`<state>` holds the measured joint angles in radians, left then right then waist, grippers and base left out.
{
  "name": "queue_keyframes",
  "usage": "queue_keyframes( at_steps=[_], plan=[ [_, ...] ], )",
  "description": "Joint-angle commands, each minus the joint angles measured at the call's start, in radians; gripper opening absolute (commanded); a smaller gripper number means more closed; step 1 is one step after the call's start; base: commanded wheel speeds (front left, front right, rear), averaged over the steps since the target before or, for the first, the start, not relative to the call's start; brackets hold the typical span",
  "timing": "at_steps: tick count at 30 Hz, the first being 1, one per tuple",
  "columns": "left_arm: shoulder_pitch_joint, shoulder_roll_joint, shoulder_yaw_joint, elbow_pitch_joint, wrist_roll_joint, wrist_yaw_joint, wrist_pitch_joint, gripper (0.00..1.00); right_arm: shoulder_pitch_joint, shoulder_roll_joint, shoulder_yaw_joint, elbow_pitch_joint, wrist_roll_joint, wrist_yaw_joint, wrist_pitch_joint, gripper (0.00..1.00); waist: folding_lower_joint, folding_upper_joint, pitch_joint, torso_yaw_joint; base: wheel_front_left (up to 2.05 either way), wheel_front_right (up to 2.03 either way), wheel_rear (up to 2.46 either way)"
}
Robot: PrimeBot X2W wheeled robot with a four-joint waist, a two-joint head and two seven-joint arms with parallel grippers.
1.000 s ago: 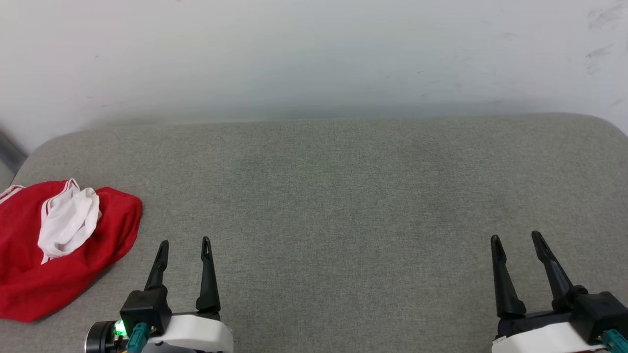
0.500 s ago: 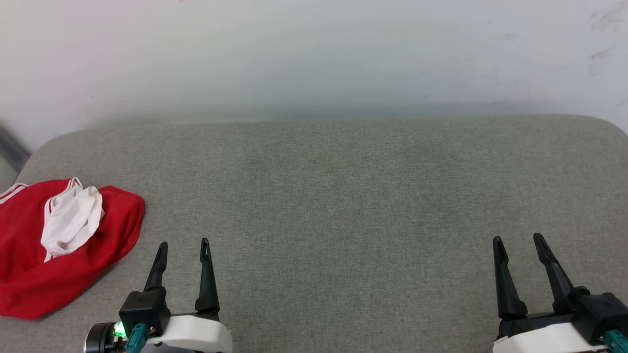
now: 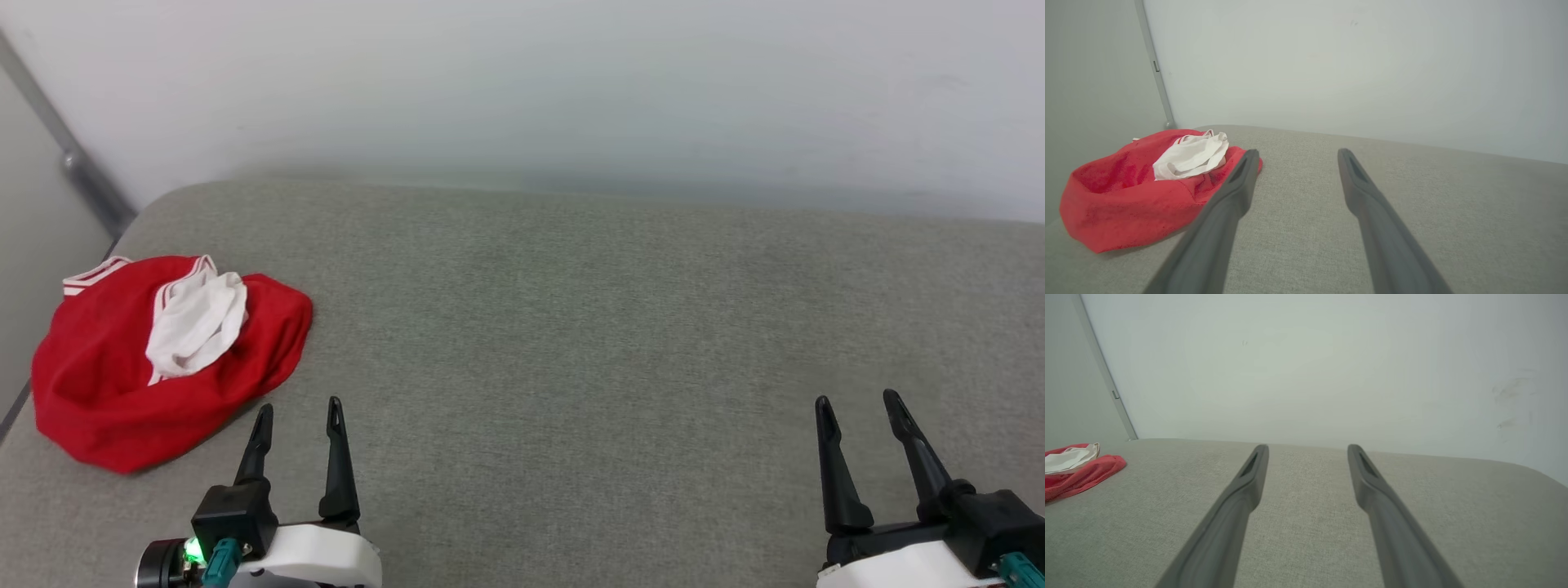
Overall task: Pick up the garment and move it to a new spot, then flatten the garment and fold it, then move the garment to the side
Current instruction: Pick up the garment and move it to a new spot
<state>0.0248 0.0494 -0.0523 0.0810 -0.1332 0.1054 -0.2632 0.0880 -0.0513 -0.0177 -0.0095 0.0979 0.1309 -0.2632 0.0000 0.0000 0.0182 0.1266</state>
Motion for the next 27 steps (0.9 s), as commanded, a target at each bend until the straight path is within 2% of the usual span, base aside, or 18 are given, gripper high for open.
queue_keyframes(
  at_steps=[1,6,16,27],
  plan=[
    [-0.002,0.002,0.004,0.001,0.002,0.000,-0.002,1.00,0.014,0.002,0.001,-0.006,-0.001,0.000,-0.002,1.00,0.0000,0.0000,0.002,0.032,0.00,0.00,0.00],
    [-0.005,0.001,0.013,0.000,0.000,0.008,-0.002,1.00,0.009,0.002,0.007,-0.013,-0.009,0.000,-0.002,1.00,0.0000,0.0000,0.012,0.122,0.00,0.00,0.00],
    [-0.003,0.001,0.034,-0.003,-0.012,0.012,-0.002,1.00,0.004,0.002,0.018,-0.020,-0.027,0.000,-0.002,1.00,0.0000,0.0000,0.026,0.252,0.00,0.00,0.00],
    [0.008,0.001,0.052,-0.003,-0.025,0.016,-0.002,1.00,0.011,0.002,0.021,-0.020,-0.033,0.000,-0.002,1.00,0.0000,0.0000,0.029,0.360,0.00,0.00,0.00]
  ],
)
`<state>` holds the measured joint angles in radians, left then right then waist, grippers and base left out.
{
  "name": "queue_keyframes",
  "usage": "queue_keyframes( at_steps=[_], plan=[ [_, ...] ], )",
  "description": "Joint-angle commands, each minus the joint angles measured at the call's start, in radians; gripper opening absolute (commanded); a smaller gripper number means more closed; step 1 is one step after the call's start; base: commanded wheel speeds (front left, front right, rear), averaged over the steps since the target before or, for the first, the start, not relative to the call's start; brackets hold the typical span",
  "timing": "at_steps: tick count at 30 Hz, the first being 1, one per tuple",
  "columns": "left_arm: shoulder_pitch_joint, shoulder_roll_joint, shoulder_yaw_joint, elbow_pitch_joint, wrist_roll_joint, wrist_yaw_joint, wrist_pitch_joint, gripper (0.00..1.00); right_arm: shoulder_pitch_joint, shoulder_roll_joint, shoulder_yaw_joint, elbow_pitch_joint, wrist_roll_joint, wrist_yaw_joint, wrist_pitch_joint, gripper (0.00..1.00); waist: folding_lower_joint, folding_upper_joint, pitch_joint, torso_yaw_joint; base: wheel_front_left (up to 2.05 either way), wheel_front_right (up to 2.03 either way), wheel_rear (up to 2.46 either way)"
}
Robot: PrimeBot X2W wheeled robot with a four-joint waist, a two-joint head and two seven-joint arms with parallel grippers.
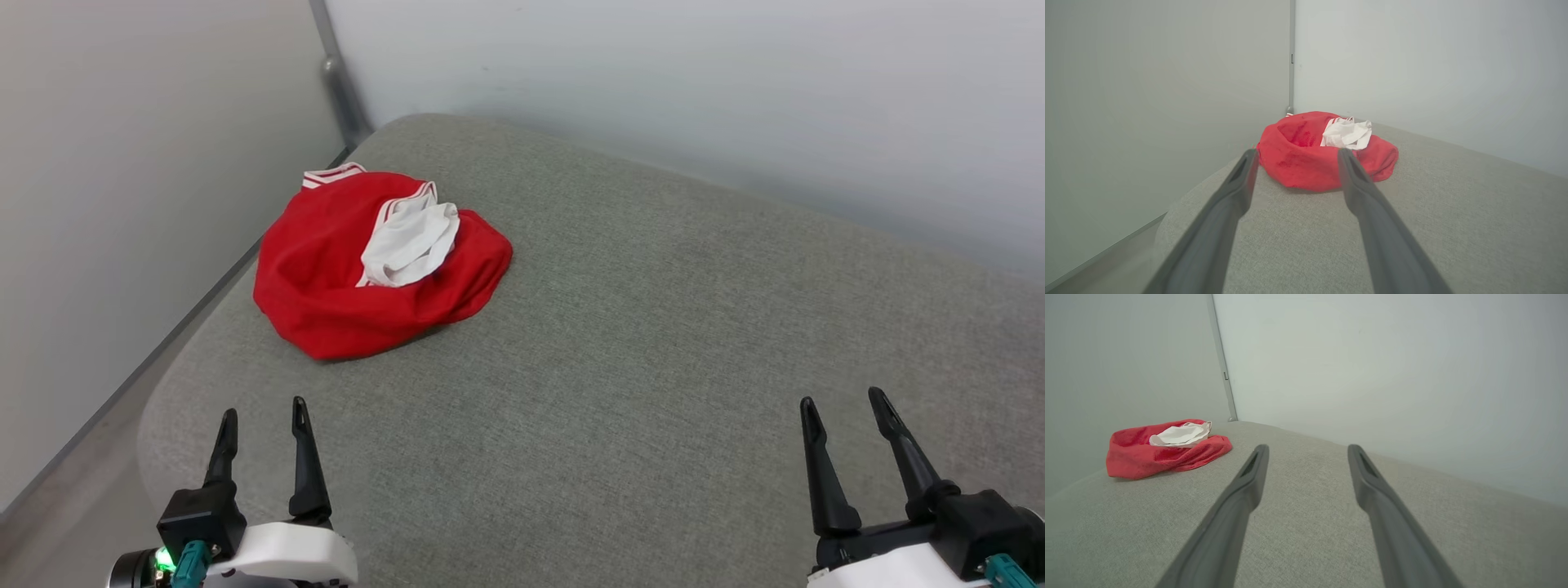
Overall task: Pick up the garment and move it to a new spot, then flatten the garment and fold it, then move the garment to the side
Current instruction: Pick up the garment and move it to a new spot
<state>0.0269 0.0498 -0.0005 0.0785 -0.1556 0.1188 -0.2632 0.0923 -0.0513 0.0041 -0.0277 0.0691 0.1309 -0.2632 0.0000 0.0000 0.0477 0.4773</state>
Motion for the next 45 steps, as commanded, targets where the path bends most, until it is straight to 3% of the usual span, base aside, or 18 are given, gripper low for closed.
queue_keyframes(
  at_steps=[1,9,15,21,28,33,45],
  plan=[
    [0.007,0.001,0.001,-0.001,-0.002,0.003,-0.002,1.00,0.007,0.002,0.000,-0.001,-0.005,0.000,-0.002,1.00,0.0000,0.0000,-0.001,0.015,0.00,0.00,0.00],
    [0.001,0.001,0.019,0.005,-0.016,-0.005,-0.002,1.00,0.004,0.002,0.011,-0.004,-0.013,0.000,-0.002,1.00,0.0000,0.0000,0.004,0.022,0.00,0.00,0.00],
    [-0.112,0.019,0.097,0.016,0.003,-0.085,-0.002,1.00,-0.017,0.002,0.008,-0.014,-0.037,0.000,-0.002,1.00,0.0000,0.0000,0.042,-0.010,0.00,0.00,0.00],
    [-0.320,0.114,0.177,0.081,0.003,-0.180,-0.002,1.00,-0.051,0.002,-0.004,-0.027,-0.079,0.000,-0.002,1.00,0.0000,0.0000,0.122,-0.066,0.00,0.00,0.00],
    [-0.565,0.260,0.183,0.208,-0.047,-0.232,0.034,1.00,-0.099,0.002,-0.027,-0.062,-0.127,0.000,-0.002,1.00,0.0000,0.0000,0.232,-0.137,0.00,0.00,0.00],
    [-0.705,0.366,0.123,0.292,-0.129,-0.247,0.206,1.00,-0.117,-0.001,-0.044,-0.088,-0.153,0.000,-0.002,1.00,0.0000,0.0000,0.292,-0.174,0.00,0.00,0.00],
    [-0.894,0.615,-0.135,0.427,-0.489,-0.247,0.885,1.00,-0.165,-0.053,-0.050,-0.126,-0.164,0.000,-0.002,1.00,0.0000,0.0000,0.413,-0.247,0.00,0.00,0.00]
  ],
)
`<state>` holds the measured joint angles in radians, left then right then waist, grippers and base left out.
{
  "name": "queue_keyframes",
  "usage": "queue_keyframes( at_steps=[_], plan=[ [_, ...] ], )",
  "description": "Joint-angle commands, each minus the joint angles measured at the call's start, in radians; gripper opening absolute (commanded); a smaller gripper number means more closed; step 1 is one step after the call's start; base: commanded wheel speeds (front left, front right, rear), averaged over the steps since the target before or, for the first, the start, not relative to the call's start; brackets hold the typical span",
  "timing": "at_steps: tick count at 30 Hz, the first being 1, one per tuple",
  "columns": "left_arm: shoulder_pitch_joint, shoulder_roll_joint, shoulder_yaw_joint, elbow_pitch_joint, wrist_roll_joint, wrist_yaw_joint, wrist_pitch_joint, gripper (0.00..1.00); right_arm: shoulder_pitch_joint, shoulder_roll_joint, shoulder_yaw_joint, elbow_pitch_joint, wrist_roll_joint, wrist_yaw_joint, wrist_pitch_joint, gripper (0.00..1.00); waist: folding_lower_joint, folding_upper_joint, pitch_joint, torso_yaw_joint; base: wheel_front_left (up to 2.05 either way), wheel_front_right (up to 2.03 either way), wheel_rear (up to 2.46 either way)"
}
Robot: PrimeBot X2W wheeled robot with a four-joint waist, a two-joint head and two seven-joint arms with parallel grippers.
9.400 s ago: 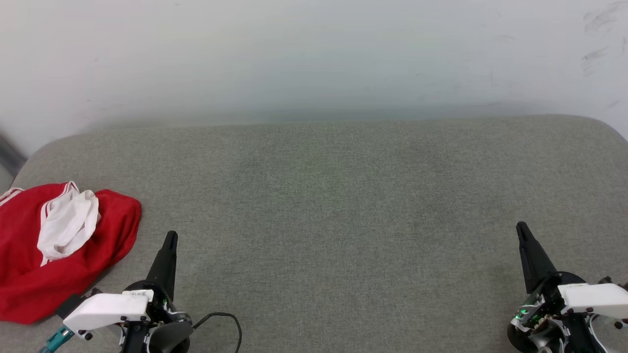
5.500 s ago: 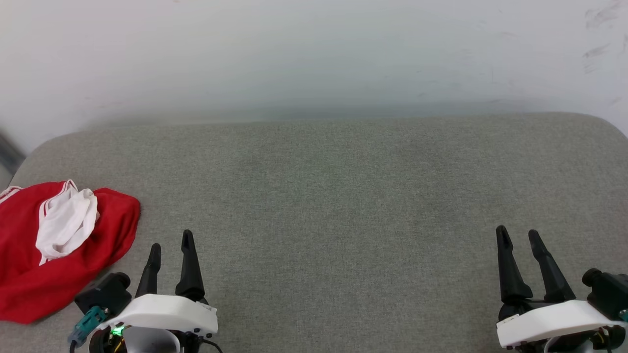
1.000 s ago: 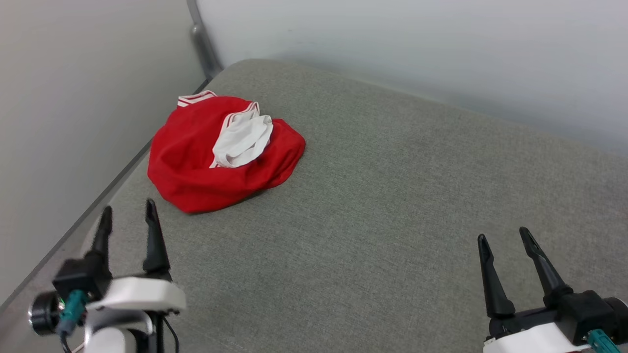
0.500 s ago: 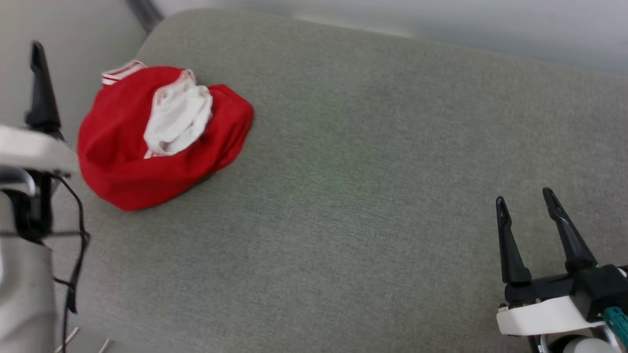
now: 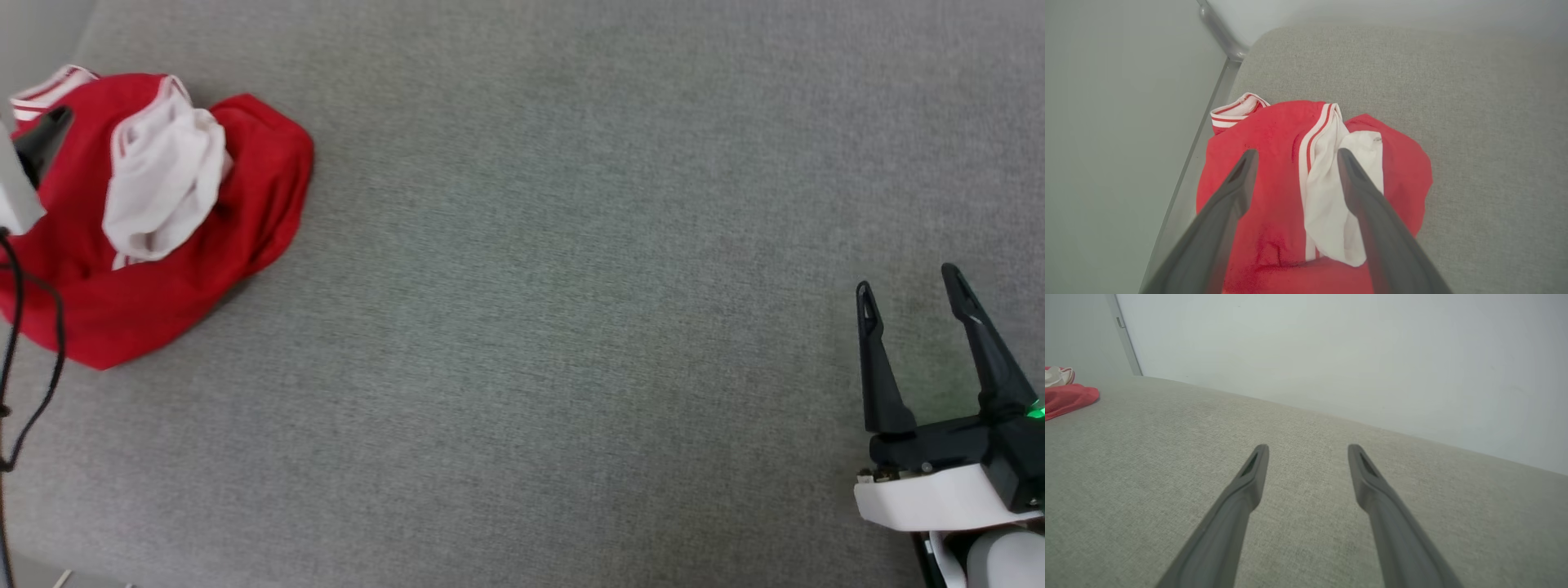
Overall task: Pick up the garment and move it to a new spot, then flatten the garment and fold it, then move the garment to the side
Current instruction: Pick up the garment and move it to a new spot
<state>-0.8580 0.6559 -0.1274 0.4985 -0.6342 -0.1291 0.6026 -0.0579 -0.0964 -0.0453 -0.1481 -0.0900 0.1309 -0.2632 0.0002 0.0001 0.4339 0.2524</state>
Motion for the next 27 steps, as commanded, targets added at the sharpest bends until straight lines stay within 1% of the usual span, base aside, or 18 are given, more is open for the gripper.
queue_keyframes(
  at_steps=[1,3,4,6,7,8,13,15,17,18,19,20,22,27],
  plan=[
    [-0.015,0.022,-0.022,0.016,-0.034,0.001,0.066,1.00,-0.018,-0.011,0.000,-0.008,-0.004,0.000,-0.002,1.00,-0.0002,-0.0001,0.037,-0.029,0.00,0.00,0.00],
    [-0.027,0.045,-0.043,0.040,-0.081,0.001,0.150,1.00,-0.026,-0.017,-0.003,-0.014,-0.004,0.000,-0.002,1.00,-0.0002,-0.0001,0.059,-0.041,0.00,0.00,0.00],
    [-0.027,0.045,-0.043,0.040,-0.081,0.001,0.150,1.00,-0.026,-0.017,-0.003,-0.014,-0.004,0.000,-0.002,1.00,-0.0002,-0.0001,0.059,-0.041,0.00,0.00,0.00],
    [-0.035,0.057,-0.060,0.078,-0.129,0.001,0.224,1.00,-0.034,-0.024,-0.009,-0.023,-0.006,0.000,-0.002,1.00,-0.0002,-0.0001,0.095,-0.055,0.00,0.00,0.00],
    [-0.035,0.057,-0.060,0.078,-0.129,0.001,0.224,1.00,-0.034,-0.024,-0.009,-0.023,-0.006,0.000,-0.002,1.00,-0.0002,-0.0001,0.095,-0.055,0.00,0.00,0.00],
    [-0.035,0.043,-0.068,0.106,-0.149,0.001,0.243,1.00,-0.042,-0.029,-0.012,-0.028,-0.008,0.000,-0.002,1.00,-0.0002,-0.0001,0.117,-0.061,0.00,0.00,0.00],
    [-0.007,0.000,-0.121,0.184,-0.166,0.000,0.263,1.00,-0.054,-0.043,-0.011,-0.036,-0.012,0.000,-0.002,1.00,-0.0002,-0.0001,0.160,-0.067,0.00,0.00,0.00],
    [0.010,-0.030,-0.154,0.215,-0.172,0.000,0.262,1.00,-0.058,-0.047,-0.009,-0.037,-0.012,0.000,-0.002,1.00,-0.0002,-0.0001,0.169,-0.068,0.00,0.00,0.00],
    [0.019,-0.048,-0.181,0.236,-0.181,0.000,0.254,1.00,-0.064,-0.049,-0.008,-0.035,-0.012,0.000,-0.002,1.00,-0.0002,-0.0001,0.172,-0.070,0.00,0.00,0.00],
    [0.021,-0.052,-0.192,0.243,-0.186,0.000,0.246,0.42,-0.065,-0.049,-0.008,-0.032,-0.012,0.000,-0.002,1.00,-0.0002,-0.0001,0.171,-0.070,0.00,0.00,0.00],
    [0.021,-0.051,-0.201,0.248,-0.193,0.000,0.241,0.00,-0.065,-0.047,-0.008,-0.029,-0.012,0.000,-0.002,1.00,-0.0002,-0.0001,0.167,-0.071,0.00,0.00,0.00],
    [0.021,-0.051,-0.201,0.248,-0.193,0.000,0.241,0.00,-0.065,-0.047,-0.008,-0.029,-0.012,0.000,-0.002,1.00,-0.0002,-0.0001,0.167,-0.071,0.00,0.00,0.00],
    [0.011,-0.029,-0.211,0.247,-0.207,0.000,0.223,0.00,-0.063,-0.040,-0.009,-0.025,-0.010,0.000,-0.002,1.00,-0.0002,-0.0001,0.153,-0.070,0.00,0.00,0.00],
    [-0.054,0.069,-0.212,0.188,-0.236,0.000,0.139,0.00,-0.047,-0.025,-0.004,-0.013,-0.002,0.000,-0.002,1.00,-0.0002,-0.0001,0.097,-0.063,0.00,0.00,0.00]
  ],
)
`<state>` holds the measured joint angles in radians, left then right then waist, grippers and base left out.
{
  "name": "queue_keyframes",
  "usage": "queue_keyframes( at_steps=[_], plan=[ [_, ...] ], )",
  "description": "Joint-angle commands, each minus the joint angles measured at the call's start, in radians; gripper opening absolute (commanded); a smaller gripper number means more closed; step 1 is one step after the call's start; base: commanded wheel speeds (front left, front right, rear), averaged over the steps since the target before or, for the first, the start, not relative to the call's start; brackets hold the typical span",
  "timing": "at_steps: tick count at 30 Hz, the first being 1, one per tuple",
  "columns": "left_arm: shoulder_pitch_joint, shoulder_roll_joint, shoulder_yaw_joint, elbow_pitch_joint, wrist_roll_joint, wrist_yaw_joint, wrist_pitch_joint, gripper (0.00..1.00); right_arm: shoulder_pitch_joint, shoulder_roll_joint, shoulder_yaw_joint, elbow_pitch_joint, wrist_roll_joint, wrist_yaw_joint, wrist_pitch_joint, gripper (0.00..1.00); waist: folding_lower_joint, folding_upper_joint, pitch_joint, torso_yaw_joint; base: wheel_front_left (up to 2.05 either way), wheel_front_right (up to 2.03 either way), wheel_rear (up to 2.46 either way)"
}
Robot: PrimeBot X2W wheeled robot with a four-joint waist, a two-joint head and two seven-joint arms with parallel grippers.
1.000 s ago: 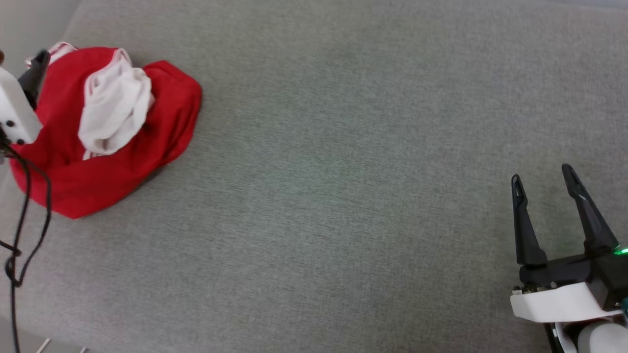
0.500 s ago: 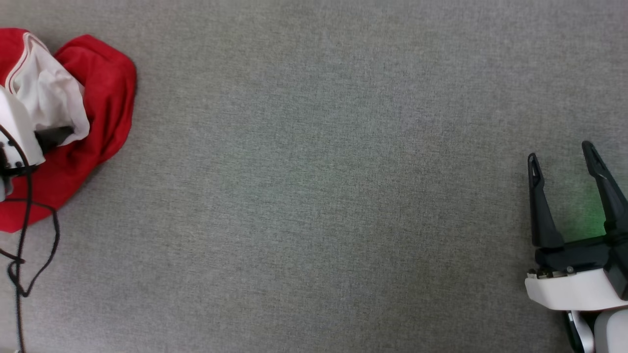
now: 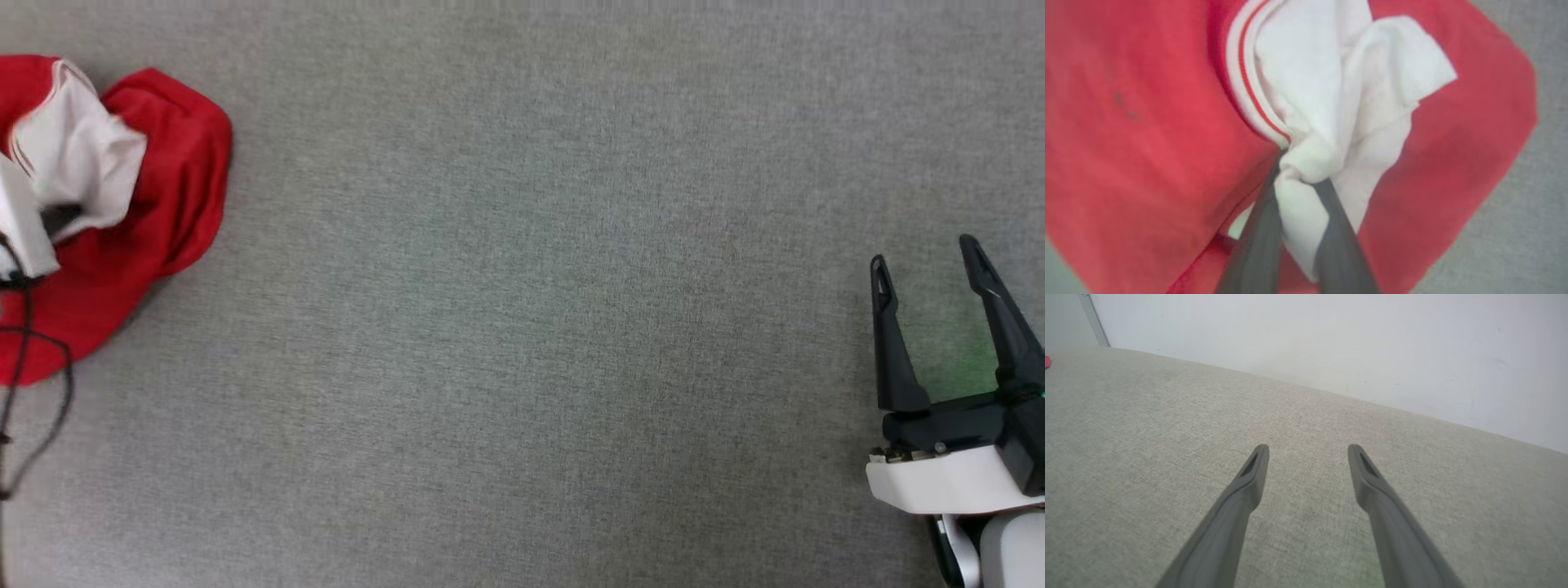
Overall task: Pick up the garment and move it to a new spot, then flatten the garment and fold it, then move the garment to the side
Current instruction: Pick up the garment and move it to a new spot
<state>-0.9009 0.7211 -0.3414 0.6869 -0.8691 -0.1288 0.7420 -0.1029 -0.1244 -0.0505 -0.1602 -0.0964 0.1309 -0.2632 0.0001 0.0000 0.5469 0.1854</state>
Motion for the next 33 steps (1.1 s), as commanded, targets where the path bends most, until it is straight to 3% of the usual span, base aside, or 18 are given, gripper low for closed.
queue_keyframes(
  at_steps=[1,9,15,23,33],
  plan=[
    [-0.022,0.022,0.001,-0.015,-0.007,0.000,-0.013,0.00,0.001,0.006,0.004,0.001,0.008,0.000,-0.002,1.00,-0.0001,0.0000,-0.029,0.005,0.00,0.00,0.00],
    [-0.099,0.133,-0.043,-0.192,-0.026,0.000,-0.086,0.00,0.024,0.031,0.016,0.022,0.019,0.000,-0.002,1.00,-0.0001,0.0000,-0.140,0.012,0.00,0.00,0.00],
    [-0.177,0.165,-0.128,-0.344,-0.001,0.000,-0.086,0.00,0.041,0.052,0.025,0.038,0.026,0.000,-0.002,1.00,-0.0001,0.0000,-0.217,-0.007,0.00,0.00,0.00],
    [-0.302,0.084,-0.300,-0.505,0.022,0.000,-0.047,0.00,0.064,0.071,0.039,0.057,0.038,0.000,-0.002,1.00,-0.0001,0.0000,-0.311,-0.085,0.00,0.00,0.00],
    [-0.394,-0.106,-0.539,-0.618,-0.008,0.000,-0.034,0.00,0.093,0.076,0.034,0.065,0.083,0.000,-0.002,1.00,-0.0001,0.0000,-0.370,-0.230,0.00,0.00,0.00]
  ],
)
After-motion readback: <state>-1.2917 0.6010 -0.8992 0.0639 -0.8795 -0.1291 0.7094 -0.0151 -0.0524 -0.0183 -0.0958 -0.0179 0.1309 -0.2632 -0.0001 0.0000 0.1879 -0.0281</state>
